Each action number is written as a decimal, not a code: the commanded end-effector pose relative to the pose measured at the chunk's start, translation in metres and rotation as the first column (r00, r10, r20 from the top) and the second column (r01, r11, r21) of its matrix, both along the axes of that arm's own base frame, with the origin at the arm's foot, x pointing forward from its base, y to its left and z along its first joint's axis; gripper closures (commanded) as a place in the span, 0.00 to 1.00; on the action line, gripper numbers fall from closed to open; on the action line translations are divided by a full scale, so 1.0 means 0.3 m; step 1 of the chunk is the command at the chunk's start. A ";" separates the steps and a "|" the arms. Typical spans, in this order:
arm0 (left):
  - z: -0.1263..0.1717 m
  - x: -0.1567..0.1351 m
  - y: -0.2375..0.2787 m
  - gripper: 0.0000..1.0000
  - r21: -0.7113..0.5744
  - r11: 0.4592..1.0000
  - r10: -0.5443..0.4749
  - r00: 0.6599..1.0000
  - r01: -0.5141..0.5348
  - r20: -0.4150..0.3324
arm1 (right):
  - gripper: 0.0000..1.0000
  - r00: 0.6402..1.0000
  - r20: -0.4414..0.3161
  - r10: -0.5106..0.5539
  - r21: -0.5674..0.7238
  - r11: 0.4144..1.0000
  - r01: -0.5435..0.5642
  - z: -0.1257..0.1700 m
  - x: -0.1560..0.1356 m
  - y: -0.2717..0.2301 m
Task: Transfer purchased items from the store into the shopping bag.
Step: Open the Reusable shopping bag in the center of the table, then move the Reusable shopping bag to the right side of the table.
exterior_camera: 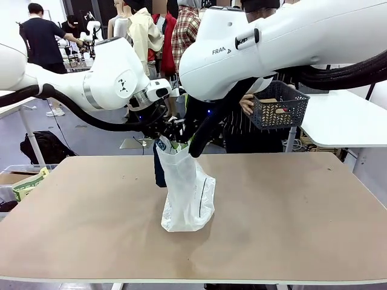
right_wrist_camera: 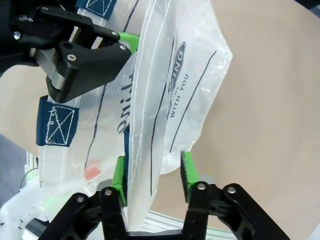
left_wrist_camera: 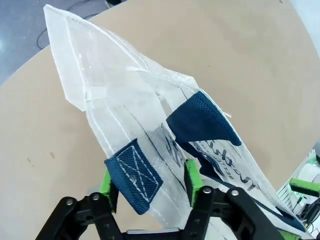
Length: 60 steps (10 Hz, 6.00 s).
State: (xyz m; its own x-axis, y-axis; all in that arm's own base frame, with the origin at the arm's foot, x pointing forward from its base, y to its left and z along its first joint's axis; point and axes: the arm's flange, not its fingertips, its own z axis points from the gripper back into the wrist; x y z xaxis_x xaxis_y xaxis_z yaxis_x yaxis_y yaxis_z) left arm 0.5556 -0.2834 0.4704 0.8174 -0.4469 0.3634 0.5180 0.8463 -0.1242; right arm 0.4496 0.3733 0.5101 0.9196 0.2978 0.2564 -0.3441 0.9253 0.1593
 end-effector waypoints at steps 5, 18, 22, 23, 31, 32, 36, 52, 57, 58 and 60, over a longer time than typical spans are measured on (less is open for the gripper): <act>0.030 0.000 0.042 1.00 -0.007 1.000 -0.017 1.000 0.017 -0.002 | 1.00 0.999 0.006 -0.033 -0.048 0.998 0.033 0.018 0.009 0.006; 0.043 -0.149 0.421 1.00 -0.053 0.979 0.203 0.969 -0.197 0.140 | 1.00 0.994 0.111 0.011 -0.105 0.994 0.001 -0.014 0.003 -0.138; 0.026 -0.181 0.397 1.00 0.014 0.990 0.140 0.984 -0.143 0.106 | 1.00 0.996 0.056 0.071 -0.201 0.978 -0.059 -0.054 0.000 -0.054; 0.007 -0.164 0.400 1.00 0.018 0.990 0.135 0.988 -0.137 0.072 | 1.00 0.998 0.049 0.029 -0.236 0.972 -0.016 -0.054 0.025 -0.028; 0.038 -0.186 0.365 1.00 -0.019 0.988 0.157 0.981 -0.156 0.118 | 1.00 0.996 0.055 0.067 -0.154 0.986 -0.058 -0.067 -0.024 -0.057; 0.038 -0.186 0.365 1.00 -0.019 0.988 0.157 0.981 -0.156 0.118 | 1.00 0.996 0.055 0.067 -0.154 0.986 -0.058 -0.067 -0.024 -0.057; 0.038 -0.186 0.365 1.00 -0.019 0.988 0.157 0.981 -0.156 0.118 | 1.00 0.996 0.053 0.065 -0.168 0.984 -0.055 -0.058 -0.012 -0.042; 0.000 -0.184 0.352 1.00 -0.003 0.990 0.141 0.987 -0.141 0.081 | 1.00 1.000 -0.015 0.000 -0.065 0.998 -0.001 -0.030 -0.026 -0.053; 0.000 -0.184 0.352 1.00 -0.003 0.990 0.141 0.987 -0.141 0.081 | 1.00 1.000 -0.015 0.000 -0.065 0.998 -0.001 -0.030 -0.026 -0.053; 0.000 -0.184 0.352 1.00 -0.003 0.990 0.141 0.987 -0.141 0.081 | 1.00 1.000 -0.015 0.000 -0.065 0.998 -0.001 -0.030 -0.026 -0.053; 0.000 -0.184 0.352 1.00 -0.003 0.990 0.141 0.987 -0.141 0.081 | 1.00 1.000 -0.015 0.000 -0.065 0.998 -0.001 -0.030 -0.026 -0.053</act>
State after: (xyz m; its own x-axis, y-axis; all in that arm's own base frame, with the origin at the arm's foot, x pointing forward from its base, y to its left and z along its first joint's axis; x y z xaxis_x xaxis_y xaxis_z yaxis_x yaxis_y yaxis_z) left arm 0.5002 -0.1785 0.4705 0.8400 -0.3308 0.4301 0.4025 0.9115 -0.0851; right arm 0.4421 0.3584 0.5019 0.9236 0.3121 0.2228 -0.3415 0.9337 0.1077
